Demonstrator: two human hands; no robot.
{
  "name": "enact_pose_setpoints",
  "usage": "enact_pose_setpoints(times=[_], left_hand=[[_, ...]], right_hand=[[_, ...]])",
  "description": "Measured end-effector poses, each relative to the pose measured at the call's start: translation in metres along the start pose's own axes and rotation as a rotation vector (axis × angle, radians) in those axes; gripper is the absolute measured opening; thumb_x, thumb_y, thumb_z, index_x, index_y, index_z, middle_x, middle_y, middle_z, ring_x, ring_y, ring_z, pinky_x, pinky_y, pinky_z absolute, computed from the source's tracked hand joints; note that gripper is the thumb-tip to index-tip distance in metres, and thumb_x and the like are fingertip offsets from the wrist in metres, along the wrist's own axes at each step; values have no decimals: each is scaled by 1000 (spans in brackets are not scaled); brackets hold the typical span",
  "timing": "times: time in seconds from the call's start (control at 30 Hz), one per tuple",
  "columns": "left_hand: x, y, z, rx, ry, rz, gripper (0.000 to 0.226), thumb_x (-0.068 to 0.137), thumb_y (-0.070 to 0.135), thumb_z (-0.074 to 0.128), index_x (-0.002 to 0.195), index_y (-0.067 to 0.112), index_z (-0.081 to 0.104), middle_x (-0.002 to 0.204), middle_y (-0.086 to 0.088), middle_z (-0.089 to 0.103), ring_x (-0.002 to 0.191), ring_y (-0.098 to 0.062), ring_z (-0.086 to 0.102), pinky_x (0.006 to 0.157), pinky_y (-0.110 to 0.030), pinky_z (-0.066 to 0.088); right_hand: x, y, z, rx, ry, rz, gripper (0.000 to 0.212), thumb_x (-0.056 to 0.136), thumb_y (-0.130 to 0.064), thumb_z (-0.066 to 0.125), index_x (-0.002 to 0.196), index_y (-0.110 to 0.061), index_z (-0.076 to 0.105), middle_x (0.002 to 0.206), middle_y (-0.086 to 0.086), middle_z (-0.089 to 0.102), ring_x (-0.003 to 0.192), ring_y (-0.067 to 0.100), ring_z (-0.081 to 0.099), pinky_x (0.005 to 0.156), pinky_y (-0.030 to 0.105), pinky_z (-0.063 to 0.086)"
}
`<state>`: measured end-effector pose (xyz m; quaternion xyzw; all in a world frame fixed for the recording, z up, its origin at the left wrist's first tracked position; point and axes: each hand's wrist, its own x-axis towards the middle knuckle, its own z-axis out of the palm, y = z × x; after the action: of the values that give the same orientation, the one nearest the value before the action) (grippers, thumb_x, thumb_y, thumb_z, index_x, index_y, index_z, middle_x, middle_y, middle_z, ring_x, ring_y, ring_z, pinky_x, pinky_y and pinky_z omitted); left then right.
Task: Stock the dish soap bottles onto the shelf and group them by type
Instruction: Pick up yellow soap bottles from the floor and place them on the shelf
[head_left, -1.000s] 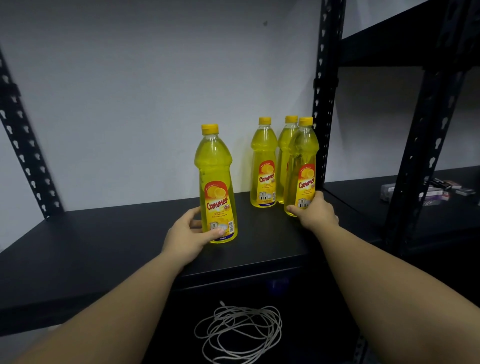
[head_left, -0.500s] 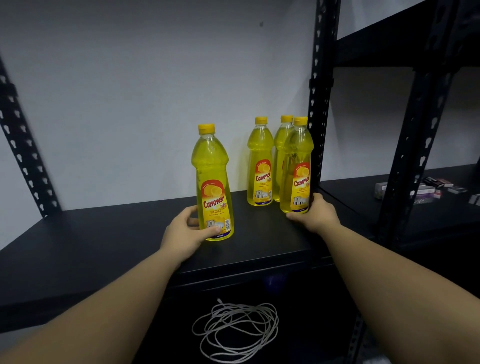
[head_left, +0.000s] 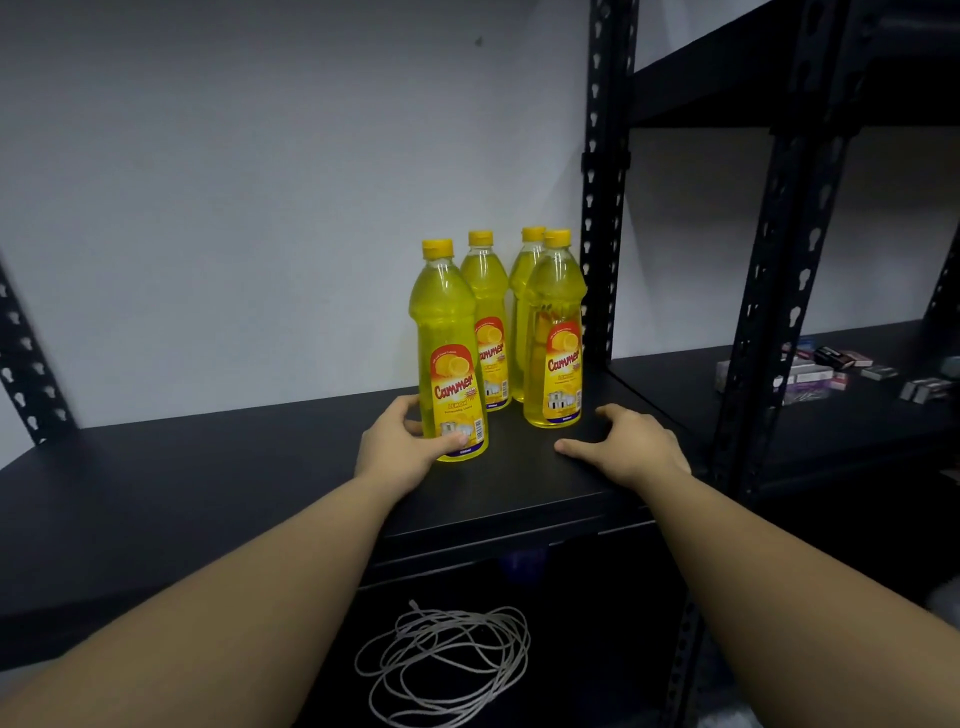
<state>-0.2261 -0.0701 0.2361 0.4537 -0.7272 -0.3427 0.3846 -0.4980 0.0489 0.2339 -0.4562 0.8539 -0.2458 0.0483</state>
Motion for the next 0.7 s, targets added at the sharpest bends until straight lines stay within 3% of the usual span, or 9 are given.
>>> enact_pose_setpoints(times=[0.33, 0.5, 0.7], left_hand=[[25, 22, 56, 8, -1, 1, 81, 70, 57, 90, 139, 31, 56, 105, 9, 73, 97, -11, 68, 81, -34, 51], [31, 22, 63, -12, 5, 0, 80, 71, 55, 90, 140, 32, 55, 108, 8, 73, 96, -9, 68, 76, -29, 47], [32, 24, 64, -11, 3, 17, 58, 79, 47, 87, 131, 35, 63, 105, 10, 72, 96, -6, 66, 77, -27, 46]], right_hand=[[4, 3, 2, -74, 1, -40, 103, 70, -95, 54, 150, -31, 49, 141, 3, 61, 134, 27, 51, 109, 48, 41], [2, 2, 0, -76, -12, -55, 95, 72, -93, 54, 148, -34, 52, 140, 1, 61, 135, 26, 48, 108, 48, 39], [-1, 0, -1, -79, -18, -64, 91, 75, -92, 54, 147, -35, 54, 140, 1, 61, 135, 27, 48, 108, 49, 38]])
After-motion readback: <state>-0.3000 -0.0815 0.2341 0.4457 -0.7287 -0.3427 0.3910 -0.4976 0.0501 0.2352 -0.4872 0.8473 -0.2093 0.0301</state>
